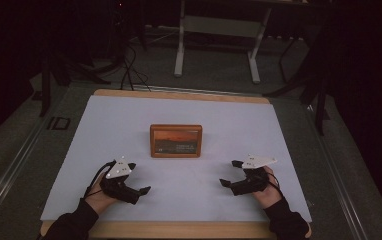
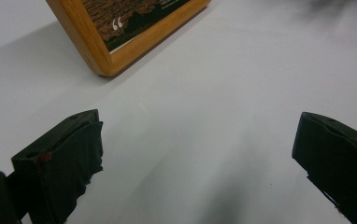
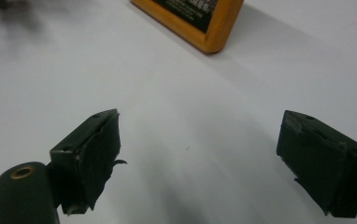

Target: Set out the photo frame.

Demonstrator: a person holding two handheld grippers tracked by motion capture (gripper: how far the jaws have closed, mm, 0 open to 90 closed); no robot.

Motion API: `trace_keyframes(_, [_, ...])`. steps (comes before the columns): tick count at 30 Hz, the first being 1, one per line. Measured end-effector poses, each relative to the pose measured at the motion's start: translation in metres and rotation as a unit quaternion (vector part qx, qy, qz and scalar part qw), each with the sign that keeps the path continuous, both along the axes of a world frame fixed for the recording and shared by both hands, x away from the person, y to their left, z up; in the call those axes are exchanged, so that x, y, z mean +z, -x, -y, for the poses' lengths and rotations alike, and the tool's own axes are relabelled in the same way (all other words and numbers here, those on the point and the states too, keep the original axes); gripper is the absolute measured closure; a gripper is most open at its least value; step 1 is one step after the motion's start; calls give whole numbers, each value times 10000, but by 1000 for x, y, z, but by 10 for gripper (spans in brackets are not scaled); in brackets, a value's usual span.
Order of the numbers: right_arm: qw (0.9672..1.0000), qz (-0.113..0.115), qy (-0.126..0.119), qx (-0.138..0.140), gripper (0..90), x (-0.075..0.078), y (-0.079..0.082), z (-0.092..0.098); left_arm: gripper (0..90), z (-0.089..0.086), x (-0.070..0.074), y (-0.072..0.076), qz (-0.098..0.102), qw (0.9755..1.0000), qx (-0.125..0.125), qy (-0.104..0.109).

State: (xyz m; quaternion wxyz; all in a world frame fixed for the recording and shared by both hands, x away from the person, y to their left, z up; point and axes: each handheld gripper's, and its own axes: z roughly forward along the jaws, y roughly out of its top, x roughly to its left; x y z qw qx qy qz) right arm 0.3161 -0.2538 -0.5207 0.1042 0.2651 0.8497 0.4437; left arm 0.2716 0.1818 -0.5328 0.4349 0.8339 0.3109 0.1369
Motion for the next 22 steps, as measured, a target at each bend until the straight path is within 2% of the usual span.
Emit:
trace_keyframes(9, [9999, 73, 7, -128, 133, -6, 16, 14, 23, 0, -1, 0, -9, 10000, 4, 2])
trace_keyframes(13, [9999, 29, -58, -153, 132, -8, 15, 18, 23, 0, -1, 0, -13, 10000, 4, 4])
trace_keyframes(22, [9999, -9, -14, -112, 132, -10, 13, 17, 23, 0, -1, 0, 1, 10000, -4, -1])
